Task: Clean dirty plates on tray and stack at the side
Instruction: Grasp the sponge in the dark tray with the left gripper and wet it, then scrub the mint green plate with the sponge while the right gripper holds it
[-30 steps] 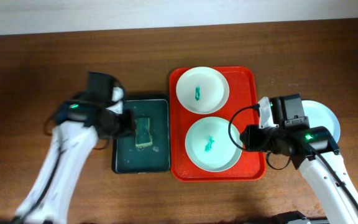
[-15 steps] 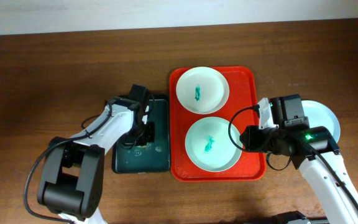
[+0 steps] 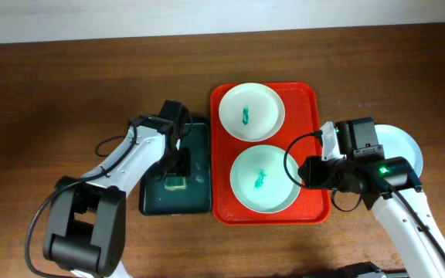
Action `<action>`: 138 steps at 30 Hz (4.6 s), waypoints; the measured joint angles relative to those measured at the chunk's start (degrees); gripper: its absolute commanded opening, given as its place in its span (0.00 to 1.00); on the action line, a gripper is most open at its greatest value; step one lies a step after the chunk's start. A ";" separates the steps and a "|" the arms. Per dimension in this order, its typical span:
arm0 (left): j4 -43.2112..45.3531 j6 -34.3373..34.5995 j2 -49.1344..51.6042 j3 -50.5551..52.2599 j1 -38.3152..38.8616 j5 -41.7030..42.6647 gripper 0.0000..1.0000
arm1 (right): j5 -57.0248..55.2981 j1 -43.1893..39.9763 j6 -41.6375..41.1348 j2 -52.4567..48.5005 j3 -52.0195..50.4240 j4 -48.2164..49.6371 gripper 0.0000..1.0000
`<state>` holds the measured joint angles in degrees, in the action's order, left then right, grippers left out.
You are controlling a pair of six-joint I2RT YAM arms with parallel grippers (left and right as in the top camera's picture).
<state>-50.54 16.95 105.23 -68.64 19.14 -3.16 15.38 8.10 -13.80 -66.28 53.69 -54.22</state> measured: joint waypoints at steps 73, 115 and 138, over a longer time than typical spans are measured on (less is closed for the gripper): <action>-4.33 -0.24 -4.44 -3.04 0.26 4.70 0.00 | -2.12 0.00 0.31 -11.85 0.00 1.57 0.30; 8.41 10.25 17.25 -17.81 24.52 21.64 0.00 | 4.61 -4.79 4.50 -32.63 -1.44 12.72 0.04; 14.25 15.93 18.12 -19.32 24.63 18.53 0.00 | 5.49 -5.01 3.26 -32.65 -1.86 12.00 0.04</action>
<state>-36.29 32.88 123.35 -87.96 43.77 15.38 20.86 3.09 -10.55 -98.94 51.83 -42.22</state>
